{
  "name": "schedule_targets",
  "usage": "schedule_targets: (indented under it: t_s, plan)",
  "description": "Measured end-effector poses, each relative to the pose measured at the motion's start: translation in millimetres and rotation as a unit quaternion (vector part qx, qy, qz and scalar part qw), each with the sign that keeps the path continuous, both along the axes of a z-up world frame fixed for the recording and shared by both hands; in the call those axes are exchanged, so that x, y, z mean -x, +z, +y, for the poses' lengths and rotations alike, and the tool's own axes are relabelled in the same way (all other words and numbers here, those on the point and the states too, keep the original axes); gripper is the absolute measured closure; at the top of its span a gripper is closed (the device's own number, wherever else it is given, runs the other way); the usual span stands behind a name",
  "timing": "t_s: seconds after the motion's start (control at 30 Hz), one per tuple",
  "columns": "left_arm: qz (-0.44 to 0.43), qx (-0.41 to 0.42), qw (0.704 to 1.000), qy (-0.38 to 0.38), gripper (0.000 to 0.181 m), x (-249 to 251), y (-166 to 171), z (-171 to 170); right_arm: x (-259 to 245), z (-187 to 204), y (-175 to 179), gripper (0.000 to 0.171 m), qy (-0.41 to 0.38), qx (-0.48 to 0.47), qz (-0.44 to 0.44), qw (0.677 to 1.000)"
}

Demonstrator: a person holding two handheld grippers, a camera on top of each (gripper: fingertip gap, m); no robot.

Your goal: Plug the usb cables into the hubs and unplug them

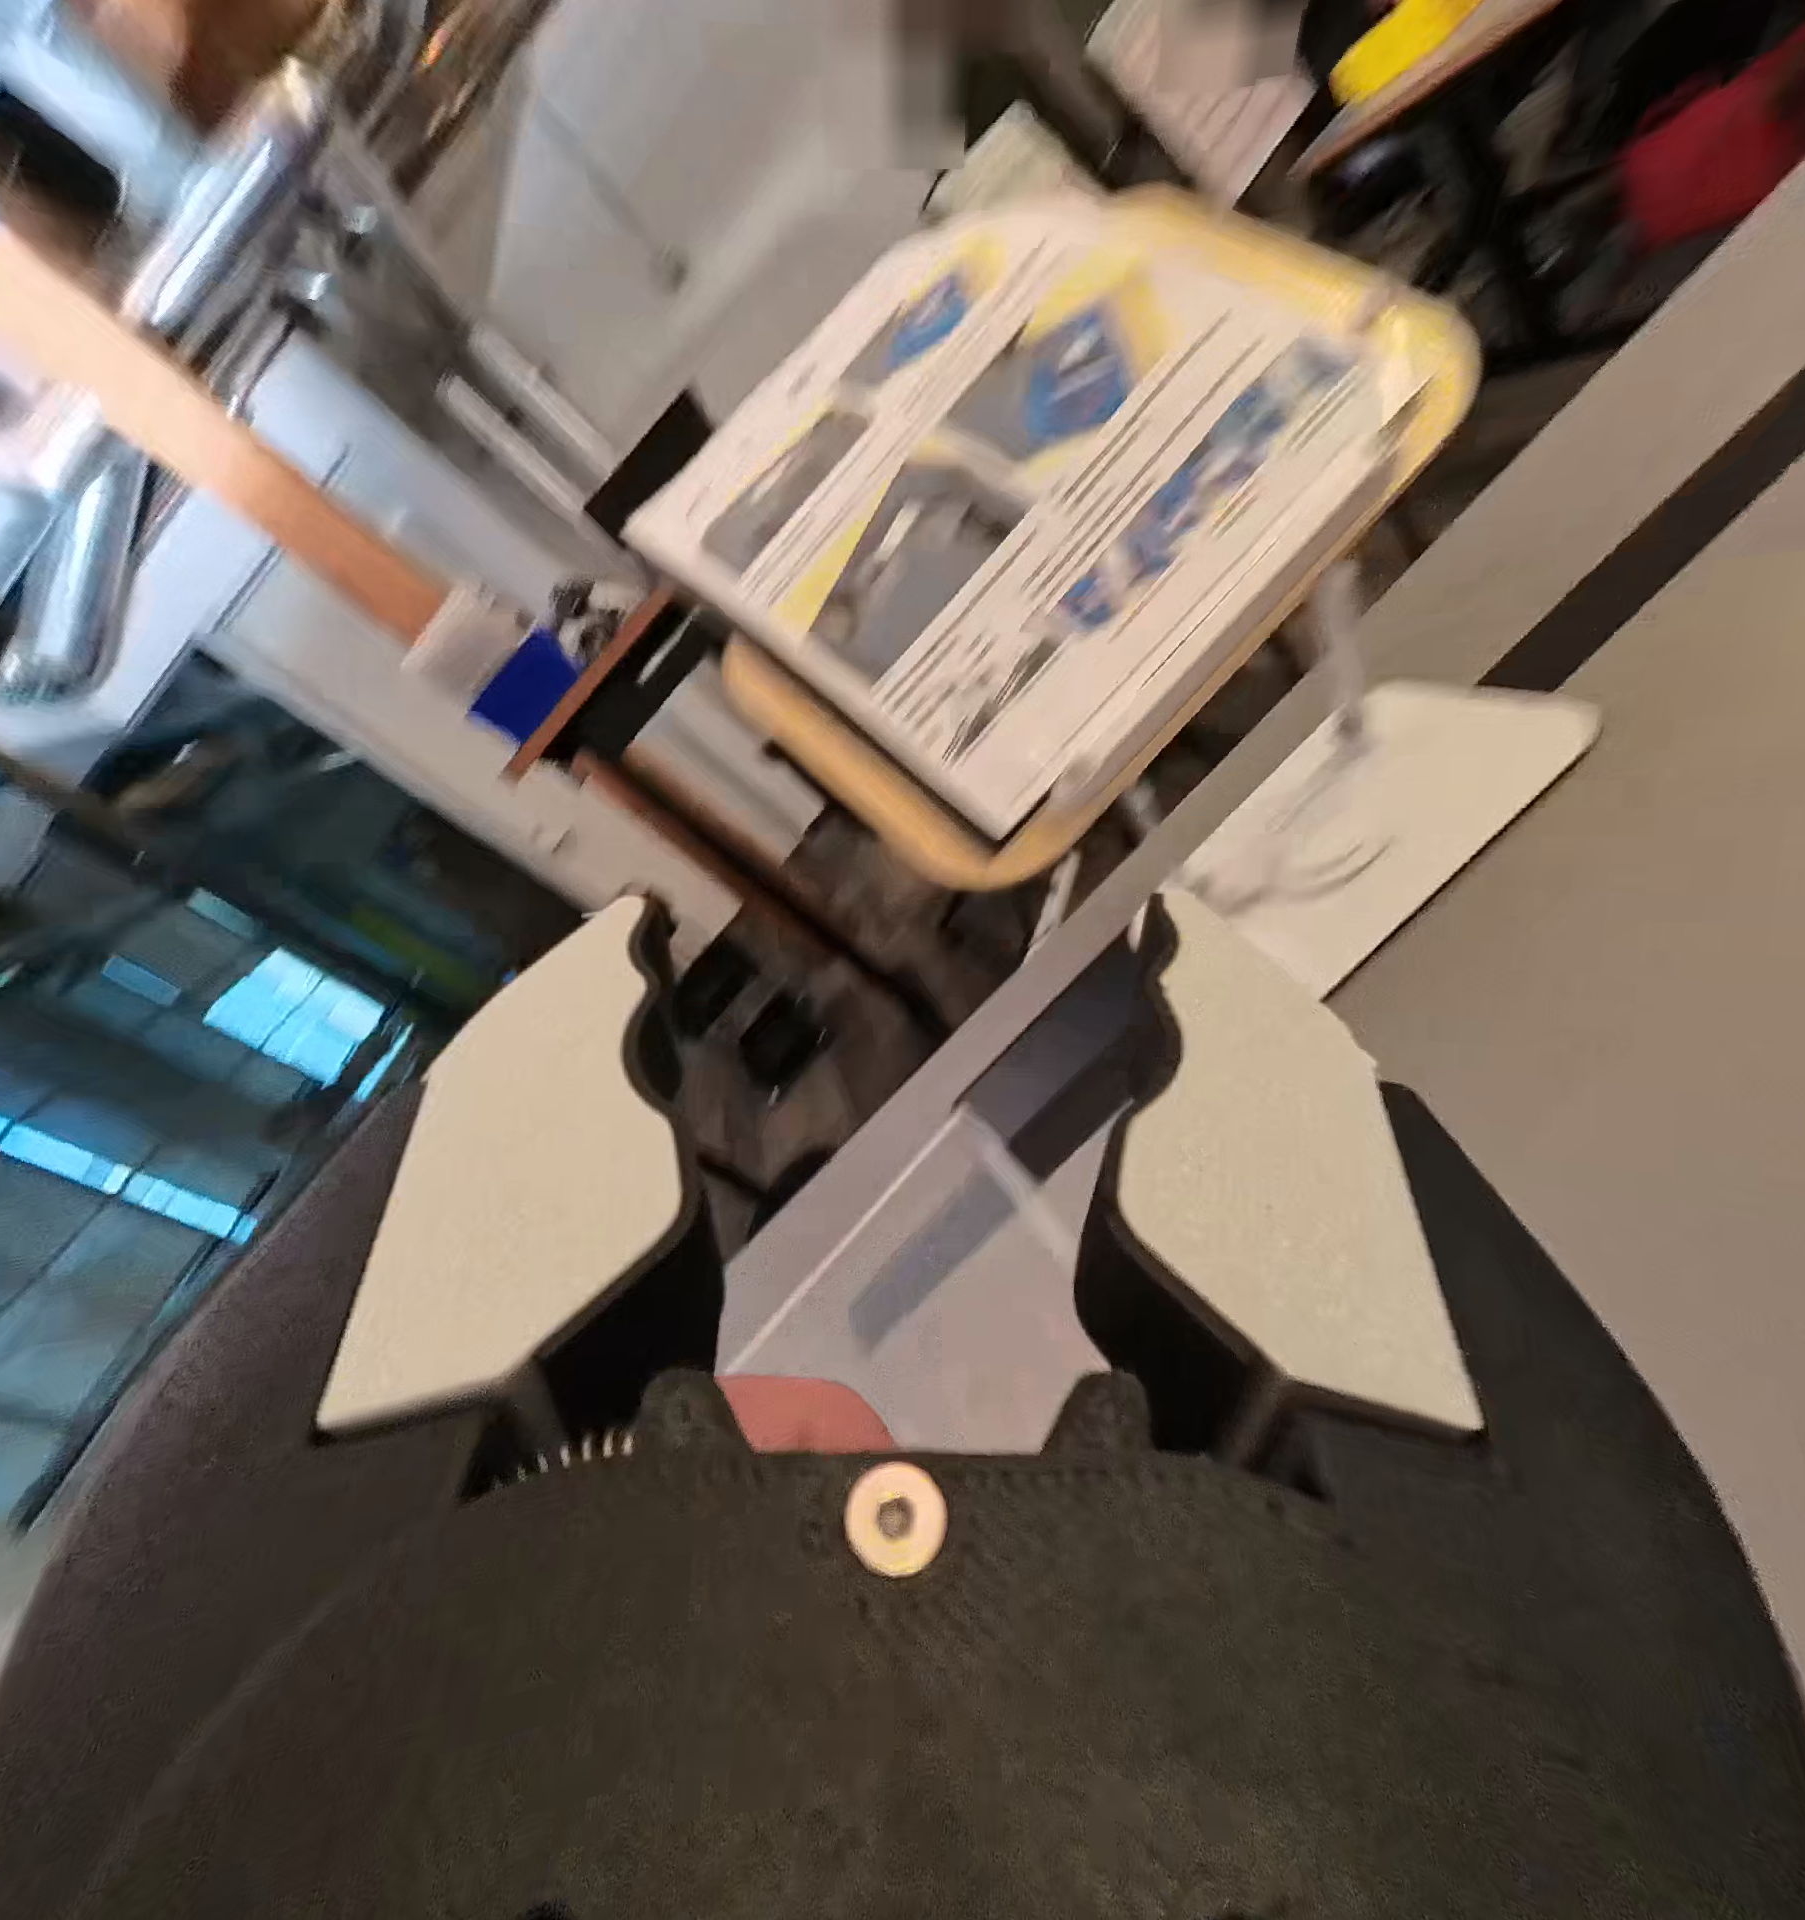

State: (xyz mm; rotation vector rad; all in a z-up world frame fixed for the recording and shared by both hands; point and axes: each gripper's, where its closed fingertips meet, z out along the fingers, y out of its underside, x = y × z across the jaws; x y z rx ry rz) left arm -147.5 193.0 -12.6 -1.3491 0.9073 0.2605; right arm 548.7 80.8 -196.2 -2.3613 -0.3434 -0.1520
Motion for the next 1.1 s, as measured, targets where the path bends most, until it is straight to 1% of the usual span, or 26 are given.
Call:
schedule_targets:
  t_s: [0.07,0.13,0.2,0.23,0.3,0.33,0.4,0.47,0.5,0.57,0.63,0.8,0.87,0.93,1.0,1.1]
  plan:
    - [-0.005,0.024,0.998,0.060,0.096,55.9,-11.5,6.6,1.6,-2.7,-10.2,0.086,0.004,-0.002,0.021,1.000]
    - [-0.009,0.061,0.992,0.115,0.096,108.8,-30.4,8.8,2.6,-3.2,-19.1,0.090,0.009,-0.002,0.033,0.999]
    - [-0.031,0.102,0.983,0.148,0.092,151.6,-52.6,6.2,-0.3,-1.3,-25.1,0.098,0.005,-0.006,0.036,0.999]
    - [-0.043,0.125,0.980,0.149,0.088,166.1,-65.0,3.1,-0.7,-0.6,-28.3,0.100,0.005,-0.006,0.041,0.999]
    - [-0.081,0.177,0.969,0.149,0.085,187.9,-90.1,-4.1,0.4,1.3,-33.9,0.104,0.006,-0.005,0.055,0.998]
    - [-0.087,0.194,0.965,0.156,0.084,198.0,-102.0,-6.9,1.2,2.4,-36.5,0.107,0.008,-0.004,0.058,0.998]
    - [-0.074,0.204,0.958,0.186,0.083,218.6,-122.8,-9.9,2.3,5.6,-39.8,0.107,0.009,-0.007,0.061,0.998]
    - [-0.051,0.216,0.951,0.215,0.083,236.9,-144.0,-11.9,4.2,8.2,-42.4,0.114,0.010,-0.009,0.064,0.998]
    - [-0.060,0.235,0.945,0.218,0.082,241.3,-156.0,-13.1,8.0,8.3,-45.1,0.114,0.015,-0.004,0.071,0.997]
    - [-0.090,0.281,0.931,0.214,0.081,246.2,-180.3,-14.9,13.3,8.0,-52.0,0.120,0.025,0.008,0.074,0.997]
    - [-0.102,0.300,0.923,0.218,0.082,252.8,-196.7,-14.2,12.1,7.0,-59.2,0.120,0.024,0.023,0.062,0.998]
    - [-0.132,0.322,0.912,0.215,0.111,258.5,-218.4,-11.7,20.1,10.2,-60.7,0.125,0.037,0.019,0.076,0.996]
    - [-0.156,0.322,0.911,0.206,0.125,257.7,-219.0,-9.7,22.2,11.9,-58.5,0.132,0.042,0.011,0.076,0.996]
    - [-0.160,0.310,0.913,0.210,0.145,260.8,-218.5,-6.9,22.4,12.0,-58.3,0.134,0.042,0.012,0.074,0.996]
    - [-0.164,0.304,0.915,0.208,0.158,260.0,-218.7,-4.3,20.6,12.0,-57.6,0.136,0.037,0.009,0.070,0.997]
    - [-0.199,0.290,0.913,0.207,0.172,259.5,-215.7,2.1,15.8,11.6,-54.6,0.152,0.024,0.002,0.059,0.998]
